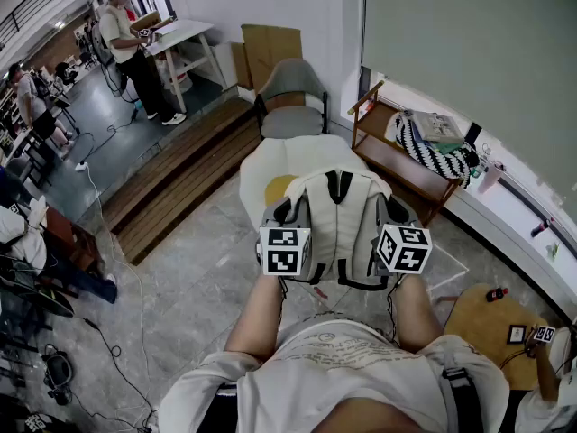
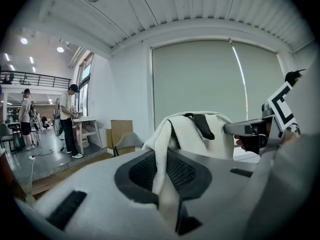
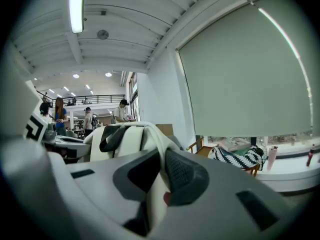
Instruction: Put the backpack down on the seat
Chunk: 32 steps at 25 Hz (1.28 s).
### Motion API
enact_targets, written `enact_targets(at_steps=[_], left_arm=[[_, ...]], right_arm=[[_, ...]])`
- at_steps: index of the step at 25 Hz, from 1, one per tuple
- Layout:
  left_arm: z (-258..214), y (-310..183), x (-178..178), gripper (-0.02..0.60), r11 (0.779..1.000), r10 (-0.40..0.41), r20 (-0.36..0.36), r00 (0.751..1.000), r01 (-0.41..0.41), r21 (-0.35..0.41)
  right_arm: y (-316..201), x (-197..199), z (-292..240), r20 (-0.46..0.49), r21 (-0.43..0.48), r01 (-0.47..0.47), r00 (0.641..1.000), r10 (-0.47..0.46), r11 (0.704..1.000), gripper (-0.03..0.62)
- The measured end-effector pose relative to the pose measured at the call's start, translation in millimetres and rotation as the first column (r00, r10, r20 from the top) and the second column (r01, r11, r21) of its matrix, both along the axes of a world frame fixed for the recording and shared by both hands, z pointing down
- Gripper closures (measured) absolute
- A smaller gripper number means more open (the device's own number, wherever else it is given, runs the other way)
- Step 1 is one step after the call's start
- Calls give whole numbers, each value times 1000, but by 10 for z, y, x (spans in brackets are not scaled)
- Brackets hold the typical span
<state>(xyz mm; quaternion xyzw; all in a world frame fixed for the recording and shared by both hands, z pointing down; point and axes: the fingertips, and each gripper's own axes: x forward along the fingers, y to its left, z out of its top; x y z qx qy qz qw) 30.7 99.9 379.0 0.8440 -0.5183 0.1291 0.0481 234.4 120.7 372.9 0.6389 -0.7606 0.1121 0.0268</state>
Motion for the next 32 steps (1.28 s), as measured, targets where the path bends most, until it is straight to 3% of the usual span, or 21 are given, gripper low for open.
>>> enact_targets(at_steps=[11,32], left_arm=[[-108,-105,-178,523,999,-10,-4,1000,10,37],[-236,-272,-1017,523,998,29,-19,999,-28,51]], right_arm=[[-109,-163,-85,65,30,17,998,-19,999,545],[-247,-1009,-199,44,28,-13,999,12,1000,545]])
